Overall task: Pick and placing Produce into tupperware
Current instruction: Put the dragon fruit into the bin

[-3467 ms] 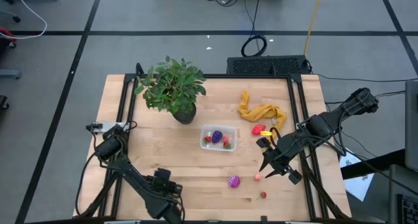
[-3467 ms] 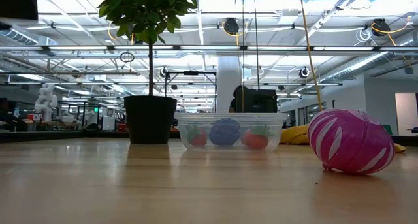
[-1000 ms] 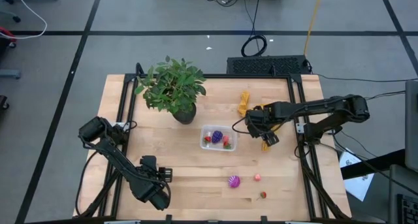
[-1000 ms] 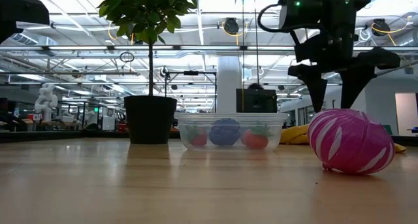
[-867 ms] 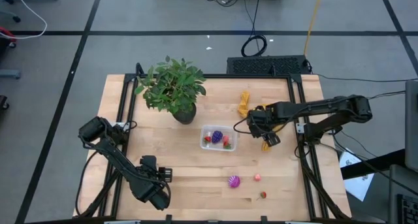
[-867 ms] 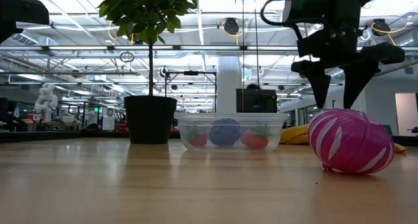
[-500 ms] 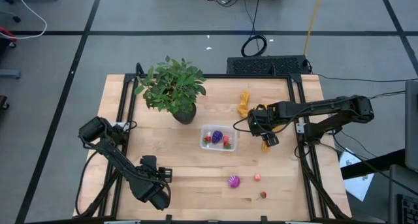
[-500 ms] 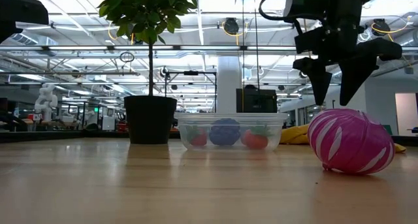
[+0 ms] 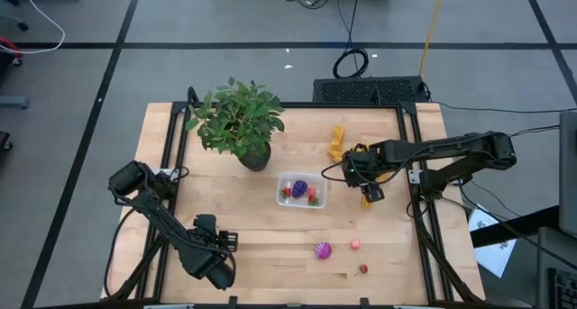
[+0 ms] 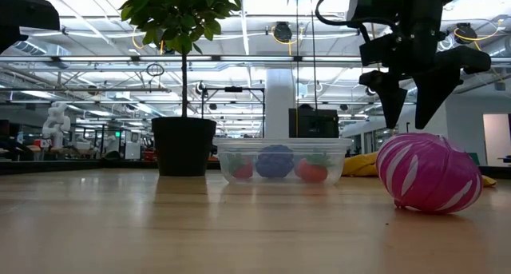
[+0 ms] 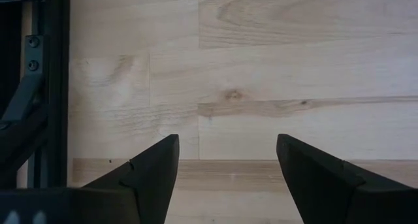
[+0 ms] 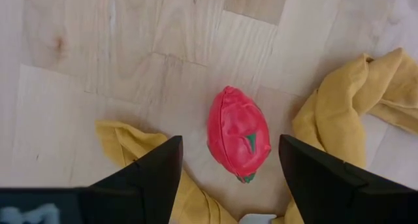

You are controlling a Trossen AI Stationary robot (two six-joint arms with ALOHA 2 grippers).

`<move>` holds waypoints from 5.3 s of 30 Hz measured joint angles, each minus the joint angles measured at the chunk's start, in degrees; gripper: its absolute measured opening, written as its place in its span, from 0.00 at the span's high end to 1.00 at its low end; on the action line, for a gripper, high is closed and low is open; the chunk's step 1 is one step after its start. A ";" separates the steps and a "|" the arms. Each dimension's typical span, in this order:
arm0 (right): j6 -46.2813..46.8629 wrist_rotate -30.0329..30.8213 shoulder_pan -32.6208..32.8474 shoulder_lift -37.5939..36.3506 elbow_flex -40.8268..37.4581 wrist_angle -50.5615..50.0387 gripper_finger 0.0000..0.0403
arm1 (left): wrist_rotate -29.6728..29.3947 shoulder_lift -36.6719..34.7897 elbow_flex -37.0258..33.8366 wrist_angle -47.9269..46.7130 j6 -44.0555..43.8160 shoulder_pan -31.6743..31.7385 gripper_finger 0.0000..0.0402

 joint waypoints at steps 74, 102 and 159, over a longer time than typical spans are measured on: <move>-2.22 -0.42 -4.87 2.84 -11.28 13.26 0.25 | -0.04 0.00 0.00 0.13 1.48 0.11 0.36; -0.51 -0.42 -4.87 2.82 -11.21 13.70 0.41 | -0.13 0.00 0.00 0.13 1.53 0.11 0.36; -5.84 -0.26 6.72 13.67 11.21 21.66 0.42 | -0.26 0.02 0.00 0.13 3.17 0.13 0.36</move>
